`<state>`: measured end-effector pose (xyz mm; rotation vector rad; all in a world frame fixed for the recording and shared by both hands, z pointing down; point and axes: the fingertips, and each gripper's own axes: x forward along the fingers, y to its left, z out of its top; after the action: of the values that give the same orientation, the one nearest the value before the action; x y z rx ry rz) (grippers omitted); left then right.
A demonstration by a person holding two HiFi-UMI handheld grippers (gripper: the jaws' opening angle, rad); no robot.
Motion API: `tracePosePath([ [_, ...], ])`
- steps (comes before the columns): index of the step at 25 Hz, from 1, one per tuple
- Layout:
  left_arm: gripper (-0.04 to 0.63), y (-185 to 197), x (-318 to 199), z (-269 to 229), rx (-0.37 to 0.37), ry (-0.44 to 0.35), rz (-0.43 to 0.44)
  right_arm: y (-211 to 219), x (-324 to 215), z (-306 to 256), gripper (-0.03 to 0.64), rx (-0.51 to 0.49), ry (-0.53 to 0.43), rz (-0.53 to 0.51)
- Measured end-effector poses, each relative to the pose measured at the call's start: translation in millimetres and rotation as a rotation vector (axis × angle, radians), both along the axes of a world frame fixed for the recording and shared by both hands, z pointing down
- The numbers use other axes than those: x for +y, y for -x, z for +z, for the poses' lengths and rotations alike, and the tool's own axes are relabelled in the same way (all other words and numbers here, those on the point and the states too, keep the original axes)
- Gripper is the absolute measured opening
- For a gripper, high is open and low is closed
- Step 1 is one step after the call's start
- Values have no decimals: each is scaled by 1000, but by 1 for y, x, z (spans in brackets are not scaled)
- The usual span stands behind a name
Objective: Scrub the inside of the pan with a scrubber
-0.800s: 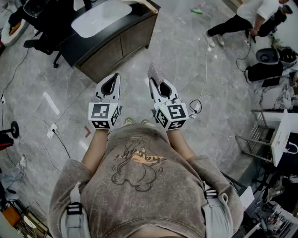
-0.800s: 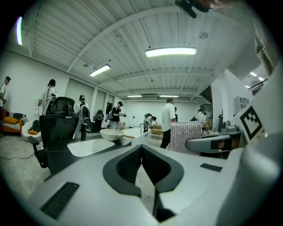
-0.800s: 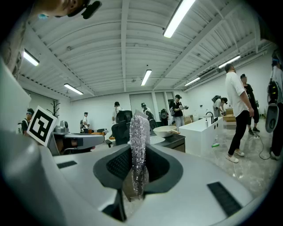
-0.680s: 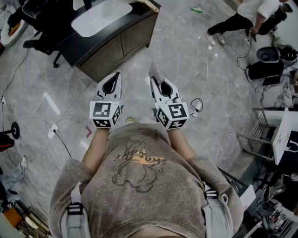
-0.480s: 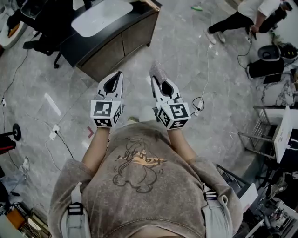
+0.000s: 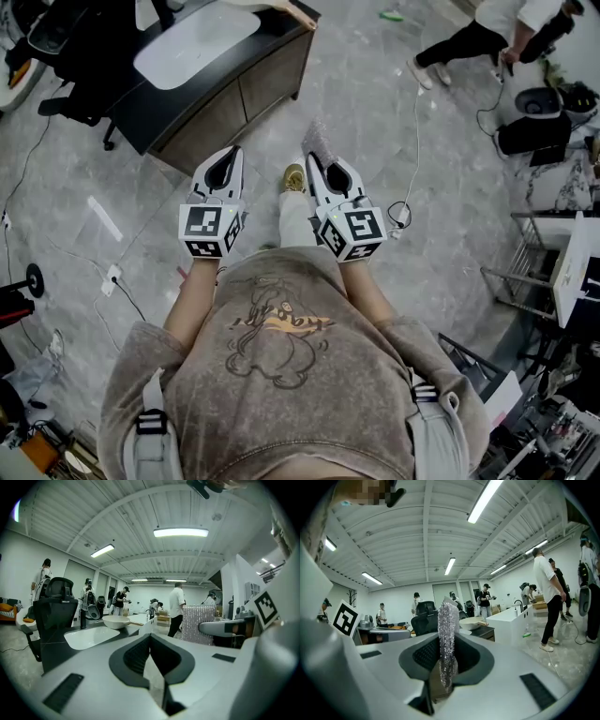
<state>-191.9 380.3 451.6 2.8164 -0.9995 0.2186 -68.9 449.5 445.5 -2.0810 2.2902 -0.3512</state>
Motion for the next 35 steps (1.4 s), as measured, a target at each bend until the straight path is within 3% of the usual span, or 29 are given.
tracePosePath([
  [13, 17, -60, -107, 3, -10, -1, -13, -62, -110, -4, 81, -4, -19, -33],
  [30, 17, -142, -285, -19, 24, 54, -119, -162, -287, -32, 81, -9, -35, -161],
  [35, 17, -157, -320, -16, -6, 65, -152, -188, -325, -32, 81, -5, -20, -191],
])
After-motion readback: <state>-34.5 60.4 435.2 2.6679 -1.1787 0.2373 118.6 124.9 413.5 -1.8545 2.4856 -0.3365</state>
